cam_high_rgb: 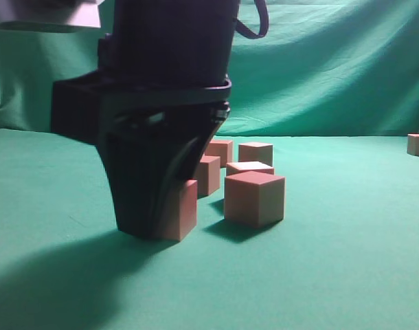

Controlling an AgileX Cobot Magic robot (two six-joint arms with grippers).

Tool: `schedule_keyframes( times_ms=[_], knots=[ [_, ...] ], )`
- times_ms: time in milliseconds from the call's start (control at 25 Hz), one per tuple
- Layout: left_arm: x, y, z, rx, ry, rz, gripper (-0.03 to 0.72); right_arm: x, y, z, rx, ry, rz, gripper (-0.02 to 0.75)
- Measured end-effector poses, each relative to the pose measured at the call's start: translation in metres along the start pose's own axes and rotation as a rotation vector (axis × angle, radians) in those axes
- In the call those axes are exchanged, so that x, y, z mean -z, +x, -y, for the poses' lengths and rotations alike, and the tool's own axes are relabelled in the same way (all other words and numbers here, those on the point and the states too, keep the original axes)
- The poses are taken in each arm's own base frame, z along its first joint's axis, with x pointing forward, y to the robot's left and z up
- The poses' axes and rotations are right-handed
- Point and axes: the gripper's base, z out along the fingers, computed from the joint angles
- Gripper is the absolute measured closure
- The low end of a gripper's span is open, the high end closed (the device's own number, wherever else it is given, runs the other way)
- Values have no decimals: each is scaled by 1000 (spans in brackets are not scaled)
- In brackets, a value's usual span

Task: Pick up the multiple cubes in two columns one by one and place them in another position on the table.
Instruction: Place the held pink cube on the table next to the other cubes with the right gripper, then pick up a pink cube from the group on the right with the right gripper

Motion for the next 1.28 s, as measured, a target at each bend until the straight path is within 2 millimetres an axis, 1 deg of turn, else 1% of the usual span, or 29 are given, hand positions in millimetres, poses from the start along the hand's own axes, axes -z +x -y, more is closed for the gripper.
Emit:
schedule_keyframes(
  times_ms=[80, 120, 160, 400, 440, 480, 520, 560, 600, 720, 760, 840, 880, 920, 960, 1040, 1120, 1240, 1280],
  knots=[
    [0, 0, 0, 0, 0, 0, 688, 0, 0, 0, 0, 0, 0, 425],
    [0, 0, 0, 0, 0, 0, 688, 0, 0, 0, 0, 0, 0, 369],
    [0, 0, 0, 0, 0, 0, 688, 0, 0, 0, 0, 0, 0, 367],
    [0, 0, 0, 0, 0, 0, 688, 1, 0, 0, 0, 0, 1, 106],
    [0, 0, 0, 0, 0, 0, 688, 3, 0, 0, -1, 1, 2, 83],
    [0, 0, 0, 0, 0, 0, 688, 6, 1, 1, -1, 2, 0, 97],
    [0, 0, 0, 0, 0, 0, 688, 12, 0, 2, -3, 4, 0, 97],
    [0, 0, 0, 0, 0, 0, 688, 20, -2, 3, -6, 8, 0, 56],
    [0, 0, 0, 0, 0, 0, 688, 28, -4, 5, -9, 12, 4, 71],
    [0, 0, 0, 0, 0, 0, 688, 63, -13, 12, -56, 29, 21, 71],
    [0, 0, 0, 0, 0, 0, 688, 74, -14, 14, -74, 34, 30, 127],
    [0, 0, 0, 0, 0, 0, 688, 98, -15, 19, -108, 47, 51, 127],
    [0, 0, 0, 0, 0, 0, 688, 106, -14, 23, -124, 61, 58, 127],
    [0, 0, 0, 0, 0, 0, 688, 116, -10, 28, -147, 81, 66, 169],
    [0, 0, 0, 0, 0, 0, 688, 125, -5, 35, -176, 109, 73, 189],
    [0, 0, 0, 0, 0, 0, 688, 139, 9, 58, -265, 172, 73, 183],
    [0, 0, 0, 0, 0, 0, 688, 153, 28, 83, -372, 235, 76, 183],
    [0, 0, 0, 0, 0, 0, 688, 166, 64, 128, -588, 315, 70, 183],
    [0, 0, 0, 0, 0, 0, 688, 169, 76, 139, -658, 334, 66, 183]
  ],
)
